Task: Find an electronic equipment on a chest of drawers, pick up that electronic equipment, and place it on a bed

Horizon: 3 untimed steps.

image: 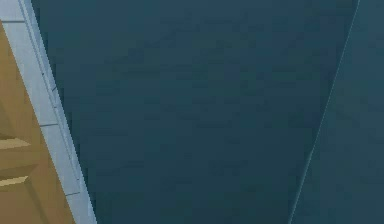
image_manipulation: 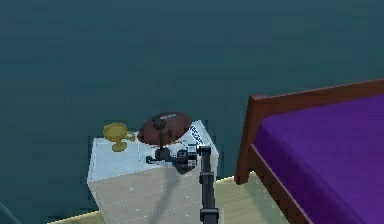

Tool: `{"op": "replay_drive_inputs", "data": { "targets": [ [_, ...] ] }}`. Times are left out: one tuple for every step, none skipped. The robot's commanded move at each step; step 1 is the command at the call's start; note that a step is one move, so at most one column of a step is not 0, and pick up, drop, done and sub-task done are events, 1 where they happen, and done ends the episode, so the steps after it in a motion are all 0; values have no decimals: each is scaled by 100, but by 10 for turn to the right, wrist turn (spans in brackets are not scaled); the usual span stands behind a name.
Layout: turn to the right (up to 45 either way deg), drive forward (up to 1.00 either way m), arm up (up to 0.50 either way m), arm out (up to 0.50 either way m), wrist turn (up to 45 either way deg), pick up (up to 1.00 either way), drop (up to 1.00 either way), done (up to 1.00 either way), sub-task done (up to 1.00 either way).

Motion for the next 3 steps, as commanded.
{"op": "replay_drive_inputs", "data": {
  "targets": [
    [0,0,10,0,0,0,0,0,0],
    [0,0,30,0,0,0,0,0,0],
    [0,0,0,0,-450,0,0,0,0]
  ]
}}
